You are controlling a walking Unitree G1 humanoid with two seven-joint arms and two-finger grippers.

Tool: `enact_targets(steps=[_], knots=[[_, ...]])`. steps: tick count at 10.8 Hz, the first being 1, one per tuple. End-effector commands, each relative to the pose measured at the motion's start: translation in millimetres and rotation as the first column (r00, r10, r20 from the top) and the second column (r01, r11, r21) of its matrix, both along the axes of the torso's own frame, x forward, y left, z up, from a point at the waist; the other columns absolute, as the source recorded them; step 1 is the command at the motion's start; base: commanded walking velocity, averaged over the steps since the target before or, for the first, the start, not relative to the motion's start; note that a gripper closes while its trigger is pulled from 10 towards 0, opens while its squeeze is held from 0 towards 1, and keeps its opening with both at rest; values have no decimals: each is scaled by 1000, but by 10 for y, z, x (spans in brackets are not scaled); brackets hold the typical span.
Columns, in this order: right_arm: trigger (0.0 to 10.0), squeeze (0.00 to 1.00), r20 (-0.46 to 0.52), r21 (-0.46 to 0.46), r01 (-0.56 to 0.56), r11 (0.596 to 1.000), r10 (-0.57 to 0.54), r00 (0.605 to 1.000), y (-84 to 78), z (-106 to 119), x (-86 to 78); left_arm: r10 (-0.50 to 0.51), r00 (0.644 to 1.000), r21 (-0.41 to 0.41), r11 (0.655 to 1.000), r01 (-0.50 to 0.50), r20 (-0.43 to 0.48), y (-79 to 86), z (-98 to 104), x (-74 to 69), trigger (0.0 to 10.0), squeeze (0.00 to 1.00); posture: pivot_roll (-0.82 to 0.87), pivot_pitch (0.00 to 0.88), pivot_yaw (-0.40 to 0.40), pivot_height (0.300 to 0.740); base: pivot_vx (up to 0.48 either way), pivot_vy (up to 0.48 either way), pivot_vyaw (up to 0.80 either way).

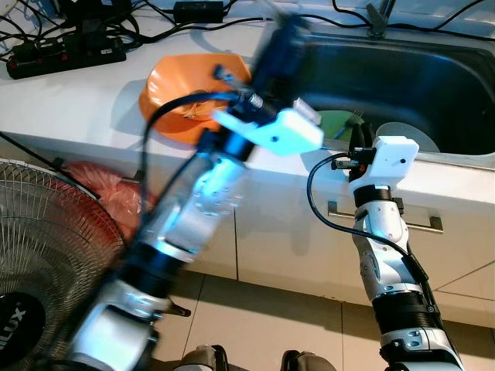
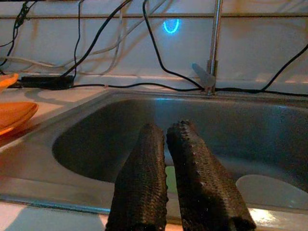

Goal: Kitchen organization

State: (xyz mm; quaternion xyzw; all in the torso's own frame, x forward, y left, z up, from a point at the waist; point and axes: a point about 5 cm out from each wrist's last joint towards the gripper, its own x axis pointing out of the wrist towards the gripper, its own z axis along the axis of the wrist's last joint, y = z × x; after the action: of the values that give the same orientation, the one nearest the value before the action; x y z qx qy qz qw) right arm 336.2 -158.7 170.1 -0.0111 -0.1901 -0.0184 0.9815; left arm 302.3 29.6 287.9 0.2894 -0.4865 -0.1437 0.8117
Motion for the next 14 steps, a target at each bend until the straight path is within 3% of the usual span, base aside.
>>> enact_targets(steps=[1,4,6,10,14], knots=[[10000,0,2,-13,7,1000,-7,1000,-5,2,7,-133,976,-47,991,127,-170,-78,-122,28,10000,0,5,131,22,740,0,0,0],[10000,0,7,-15,17,1000,-17,1000,-25,0,1,-243,923,-182,964,195,-297,-78,-213,55,10000,0,-1,132,25,740,0,0,0],[10000,0,6,-21,10,1000,-10,1000,3,-7,1,-359,853,-359,906,222,-378,3,-221,135,10000,0,3,135,27,740,0,0,0],[10000,0,9,-25,-2,1000,2,1000,6,-1,-4,-395,793,-432,882,187,-463,92,-343,262,10000,0,-4,132,28,740,0,0,0],[10000,0,2,-45,-123,991,123,992,37,55,-10,-376,790,-429,889,160,-485,191,-348,387,10000,0,-11,127,35,740,0,0,0]])
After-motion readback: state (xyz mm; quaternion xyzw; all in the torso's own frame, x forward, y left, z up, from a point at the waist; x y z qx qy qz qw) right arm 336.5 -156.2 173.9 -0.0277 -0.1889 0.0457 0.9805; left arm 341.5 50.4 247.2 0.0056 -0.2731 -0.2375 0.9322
